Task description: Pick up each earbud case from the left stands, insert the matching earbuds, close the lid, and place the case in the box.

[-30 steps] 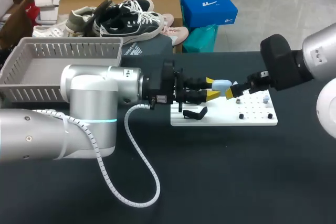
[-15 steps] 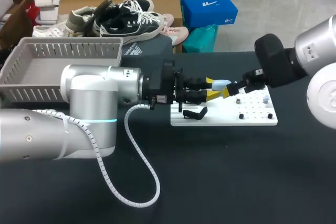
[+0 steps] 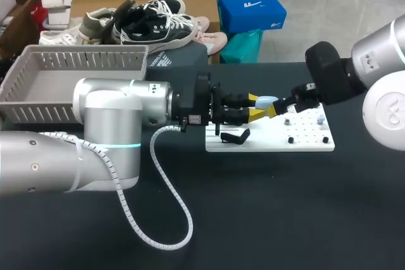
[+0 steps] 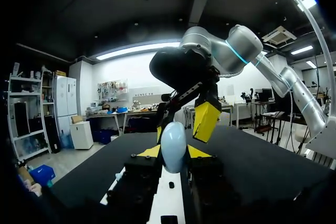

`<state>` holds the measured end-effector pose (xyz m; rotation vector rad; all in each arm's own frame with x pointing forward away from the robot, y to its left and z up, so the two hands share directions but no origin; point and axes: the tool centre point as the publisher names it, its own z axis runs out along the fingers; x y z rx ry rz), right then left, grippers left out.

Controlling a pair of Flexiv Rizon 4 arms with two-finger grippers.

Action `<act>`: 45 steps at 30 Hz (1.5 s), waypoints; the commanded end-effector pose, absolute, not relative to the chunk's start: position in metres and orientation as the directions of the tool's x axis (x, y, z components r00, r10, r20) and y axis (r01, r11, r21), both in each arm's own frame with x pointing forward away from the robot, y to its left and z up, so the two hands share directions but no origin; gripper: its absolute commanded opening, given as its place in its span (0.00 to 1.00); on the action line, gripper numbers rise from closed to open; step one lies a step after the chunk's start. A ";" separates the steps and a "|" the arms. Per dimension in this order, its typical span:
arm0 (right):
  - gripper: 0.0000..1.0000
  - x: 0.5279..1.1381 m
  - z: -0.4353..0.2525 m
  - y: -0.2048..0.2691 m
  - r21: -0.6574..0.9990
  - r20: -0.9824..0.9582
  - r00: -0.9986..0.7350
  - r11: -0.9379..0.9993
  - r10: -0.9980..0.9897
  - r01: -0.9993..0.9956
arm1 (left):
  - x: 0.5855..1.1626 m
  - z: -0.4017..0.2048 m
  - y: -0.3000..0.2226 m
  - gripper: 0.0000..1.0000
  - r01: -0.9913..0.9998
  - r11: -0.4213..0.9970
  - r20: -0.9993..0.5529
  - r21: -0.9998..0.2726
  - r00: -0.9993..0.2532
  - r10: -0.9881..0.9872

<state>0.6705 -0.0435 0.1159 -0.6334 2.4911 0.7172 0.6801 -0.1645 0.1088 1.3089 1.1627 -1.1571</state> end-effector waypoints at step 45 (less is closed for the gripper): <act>1.00 0.690 0.154 -0.053 0.217 -0.619 -0.718 0.809 -0.318 -0.546 | 0.678 0.109 -0.165 0.00 0.996 -0.035 -0.996 0.081 0.083 0.043</act>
